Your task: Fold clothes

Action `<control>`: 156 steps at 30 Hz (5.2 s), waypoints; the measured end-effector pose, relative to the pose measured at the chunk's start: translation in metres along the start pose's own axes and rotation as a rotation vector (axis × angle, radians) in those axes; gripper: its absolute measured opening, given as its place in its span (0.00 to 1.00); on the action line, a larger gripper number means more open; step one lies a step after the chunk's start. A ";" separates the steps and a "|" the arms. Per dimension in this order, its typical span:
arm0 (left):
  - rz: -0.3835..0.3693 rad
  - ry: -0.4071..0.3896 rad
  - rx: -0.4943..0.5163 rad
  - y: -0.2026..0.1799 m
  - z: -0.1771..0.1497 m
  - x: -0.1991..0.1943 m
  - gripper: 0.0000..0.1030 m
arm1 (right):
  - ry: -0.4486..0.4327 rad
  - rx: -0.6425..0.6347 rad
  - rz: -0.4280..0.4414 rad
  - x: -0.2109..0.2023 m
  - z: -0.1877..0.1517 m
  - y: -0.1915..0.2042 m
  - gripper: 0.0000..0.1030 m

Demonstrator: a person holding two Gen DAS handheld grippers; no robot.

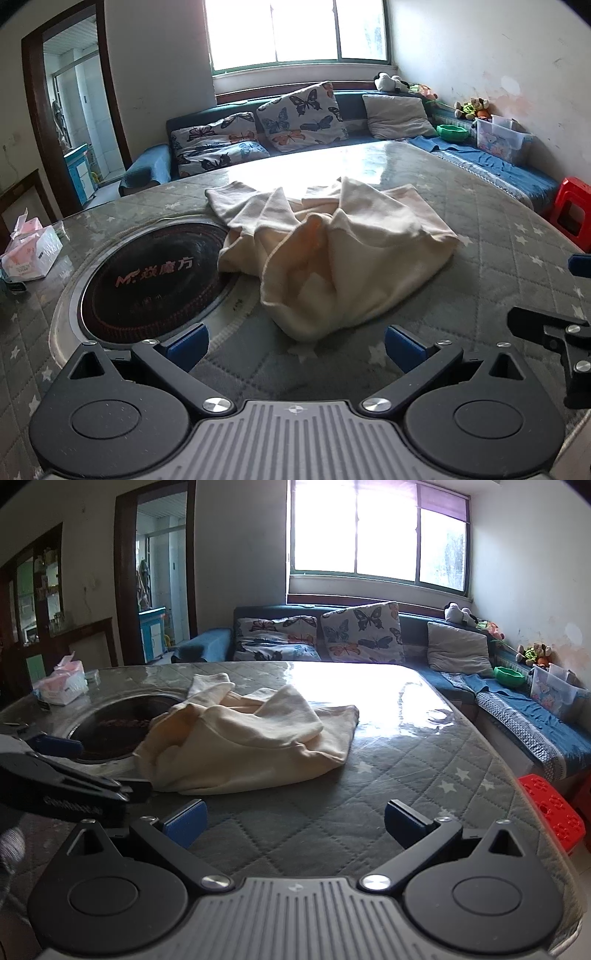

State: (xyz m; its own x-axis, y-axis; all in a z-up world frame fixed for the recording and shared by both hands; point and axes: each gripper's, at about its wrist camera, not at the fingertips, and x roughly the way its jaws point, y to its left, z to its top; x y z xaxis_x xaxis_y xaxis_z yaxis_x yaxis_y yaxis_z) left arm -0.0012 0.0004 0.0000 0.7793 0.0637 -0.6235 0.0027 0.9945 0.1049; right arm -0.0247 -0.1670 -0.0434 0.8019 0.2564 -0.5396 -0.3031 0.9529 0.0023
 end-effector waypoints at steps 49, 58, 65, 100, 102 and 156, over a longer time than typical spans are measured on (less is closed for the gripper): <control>-0.011 -0.019 -0.068 0.041 0.033 0.014 1.00 | 0.019 -0.014 0.106 0.021 0.038 0.007 0.89; -0.035 -0.032 -0.054 0.048 0.061 0.040 0.97 | 0.045 0.007 0.124 0.060 0.065 -0.007 0.77; -0.059 -0.017 -0.053 0.052 0.084 0.069 0.78 | 0.058 0.013 0.123 0.101 0.094 -0.020 0.70; -0.170 0.097 -0.112 0.068 0.116 0.162 0.08 | 0.191 0.108 0.208 0.270 0.137 -0.030 0.12; -0.166 0.086 -0.126 0.073 0.115 0.156 0.07 | 0.178 0.104 0.203 0.264 0.137 -0.030 0.08; -0.150 0.028 0.048 0.048 -0.007 0.038 0.41 | 0.068 0.040 0.079 0.017 0.019 -0.083 0.61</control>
State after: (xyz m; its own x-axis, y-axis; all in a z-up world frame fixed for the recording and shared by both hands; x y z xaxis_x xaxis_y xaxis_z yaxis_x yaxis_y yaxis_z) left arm 0.0237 0.0516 -0.0238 0.7501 -0.0823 -0.6562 0.1483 0.9879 0.0457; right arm 0.0233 -0.2389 -0.0370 0.7394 0.3207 -0.5920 -0.3423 0.9362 0.0796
